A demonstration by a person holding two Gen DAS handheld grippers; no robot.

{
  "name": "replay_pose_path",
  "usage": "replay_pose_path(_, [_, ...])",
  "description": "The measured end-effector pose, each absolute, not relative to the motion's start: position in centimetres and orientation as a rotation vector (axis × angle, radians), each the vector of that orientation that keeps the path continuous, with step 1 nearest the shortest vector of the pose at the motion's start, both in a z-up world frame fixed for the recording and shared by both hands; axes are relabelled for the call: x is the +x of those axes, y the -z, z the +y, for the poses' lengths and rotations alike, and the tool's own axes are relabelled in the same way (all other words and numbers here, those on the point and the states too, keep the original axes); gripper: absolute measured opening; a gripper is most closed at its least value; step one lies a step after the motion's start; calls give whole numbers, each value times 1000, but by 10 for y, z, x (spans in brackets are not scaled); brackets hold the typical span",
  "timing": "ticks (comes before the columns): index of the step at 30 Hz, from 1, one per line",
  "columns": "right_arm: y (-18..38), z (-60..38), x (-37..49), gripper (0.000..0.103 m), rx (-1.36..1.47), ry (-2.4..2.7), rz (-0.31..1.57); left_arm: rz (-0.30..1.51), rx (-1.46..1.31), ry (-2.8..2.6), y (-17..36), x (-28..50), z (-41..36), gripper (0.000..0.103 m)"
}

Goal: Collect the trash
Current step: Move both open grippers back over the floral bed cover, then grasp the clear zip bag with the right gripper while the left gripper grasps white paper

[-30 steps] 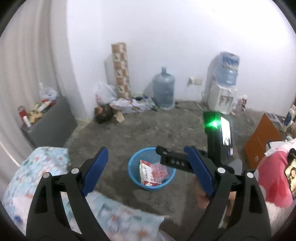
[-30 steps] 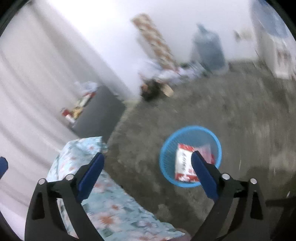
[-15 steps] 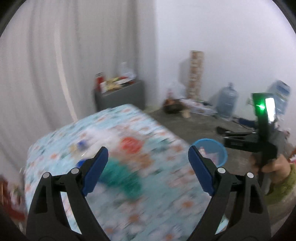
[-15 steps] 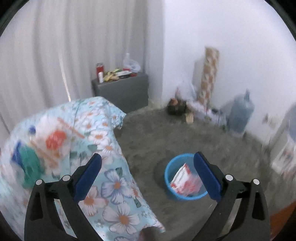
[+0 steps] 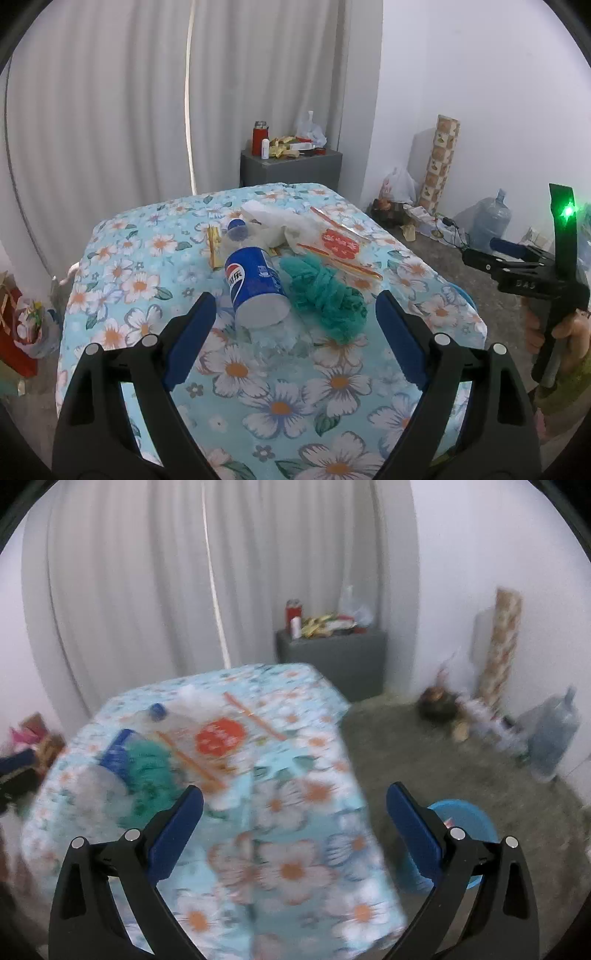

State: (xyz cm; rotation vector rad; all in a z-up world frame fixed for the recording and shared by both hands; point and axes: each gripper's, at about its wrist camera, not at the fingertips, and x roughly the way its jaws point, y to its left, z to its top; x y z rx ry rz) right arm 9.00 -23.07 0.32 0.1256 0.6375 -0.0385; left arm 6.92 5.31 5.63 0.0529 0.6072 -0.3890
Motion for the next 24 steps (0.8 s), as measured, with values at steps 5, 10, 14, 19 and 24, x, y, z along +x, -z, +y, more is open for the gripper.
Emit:
replay_pose_path(5, [10,-232,102,97,288,-85,714,621,41,406,-41,78,51,84])
replay_pose_path(10, [26,-235,121,96,431,-168,767,643,53,407,-28,83,50,84])
replay_pose_path(14, [39,-237,136,95,526,-227,809,652,47,404,-22,85,51,84])
replay_pose_path(19, [51,-245,158,90,650,-279,844,640,27,422,-26,91,49,84])
replay_pose_path(24, [61,-259,179,88,768,-321,858,637,9,451,-34,107,42,84])
